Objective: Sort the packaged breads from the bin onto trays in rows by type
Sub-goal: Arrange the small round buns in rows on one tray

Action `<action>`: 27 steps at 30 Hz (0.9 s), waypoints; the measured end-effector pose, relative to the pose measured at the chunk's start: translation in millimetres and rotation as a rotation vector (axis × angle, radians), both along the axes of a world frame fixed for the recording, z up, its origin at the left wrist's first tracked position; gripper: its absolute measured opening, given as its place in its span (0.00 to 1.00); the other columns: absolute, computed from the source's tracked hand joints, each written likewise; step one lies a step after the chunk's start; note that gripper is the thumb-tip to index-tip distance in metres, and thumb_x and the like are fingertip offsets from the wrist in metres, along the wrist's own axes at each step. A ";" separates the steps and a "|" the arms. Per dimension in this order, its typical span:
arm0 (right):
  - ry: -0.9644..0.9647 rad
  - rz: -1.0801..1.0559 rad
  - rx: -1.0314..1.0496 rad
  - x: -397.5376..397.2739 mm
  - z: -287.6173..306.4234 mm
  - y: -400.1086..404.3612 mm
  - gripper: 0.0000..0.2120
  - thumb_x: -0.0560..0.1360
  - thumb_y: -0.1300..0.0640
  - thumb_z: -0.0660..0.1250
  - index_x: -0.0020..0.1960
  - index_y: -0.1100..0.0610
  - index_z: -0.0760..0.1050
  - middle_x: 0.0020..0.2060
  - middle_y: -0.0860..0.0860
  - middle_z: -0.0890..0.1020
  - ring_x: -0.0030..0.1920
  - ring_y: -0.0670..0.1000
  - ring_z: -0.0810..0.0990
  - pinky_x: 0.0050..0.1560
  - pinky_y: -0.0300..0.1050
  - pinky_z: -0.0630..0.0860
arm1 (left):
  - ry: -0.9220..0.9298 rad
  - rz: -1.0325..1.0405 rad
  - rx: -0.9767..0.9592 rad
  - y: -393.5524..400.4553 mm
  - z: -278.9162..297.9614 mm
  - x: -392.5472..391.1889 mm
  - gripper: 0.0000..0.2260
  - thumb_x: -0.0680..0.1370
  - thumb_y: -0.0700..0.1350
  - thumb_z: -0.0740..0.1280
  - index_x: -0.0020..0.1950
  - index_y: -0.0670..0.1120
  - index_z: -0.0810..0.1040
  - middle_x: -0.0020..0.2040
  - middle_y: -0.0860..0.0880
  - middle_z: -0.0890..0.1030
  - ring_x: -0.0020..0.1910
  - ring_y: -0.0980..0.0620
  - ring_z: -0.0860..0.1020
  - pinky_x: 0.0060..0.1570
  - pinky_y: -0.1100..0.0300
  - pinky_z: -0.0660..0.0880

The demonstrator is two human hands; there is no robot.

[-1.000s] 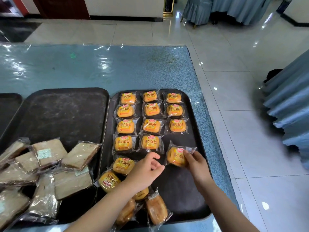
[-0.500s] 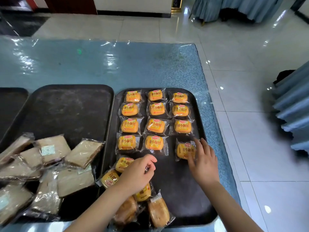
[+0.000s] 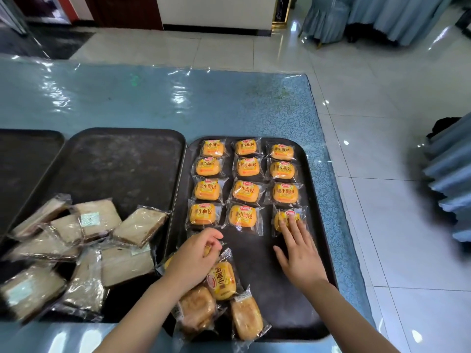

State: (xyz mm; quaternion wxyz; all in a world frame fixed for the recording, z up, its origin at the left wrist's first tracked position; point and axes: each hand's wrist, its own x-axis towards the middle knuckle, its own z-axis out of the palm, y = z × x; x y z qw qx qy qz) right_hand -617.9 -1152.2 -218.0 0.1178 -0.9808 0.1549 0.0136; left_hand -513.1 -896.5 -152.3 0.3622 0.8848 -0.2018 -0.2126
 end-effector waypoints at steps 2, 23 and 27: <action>0.019 0.006 0.015 -1.9 3.8 -3.4 0.33 0.76 0.39 0.47 0.78 0.49 0.53 0.78 0.48 0.50 0.78 0.53 0.50 0.76 0.48 0.48 | 0.004 0.076 -0.001 12.2 3.5 5.5 0.08 0.80 0.48 0.63 0.56 0.60 0.74 0.48 0.62 0.79 0.46 0.65 0.77 0.48 0.62 0.75; 0.430 0.083 0.591 -37.8 51.0 96.1 0.42 0.67 0.39 0.74 0.74 0.48 0.59 0.67 0.49 0.70 0.64 0.50 0.72 0.60 0.42 0.70 | -0.169 -0.149 0.192 45.1 8.3 -15.8 0.10 0.80 0.46 0.63 0.60 0.55 0.78 0.58 0.60 0.73 0.61 0.60 0.67 0.59 0.64 0.65; 0.382 0.019 0.562 -41.1 57.4 86.6 0.36 0.69 0.43 0.71 0.71 0.51 0.59 0.60 0.51 0.77 0.58 0.53 0.76 0.54 0.44 0.72 | -0.195 -0.208 0.190 37.3 12.8 -27.5 0.09 0.80 0.48 0.62 0.59 0.55 0.77 0.57 0.60 0.74 0.61 0.59 0.69 0.63 0.59 0.68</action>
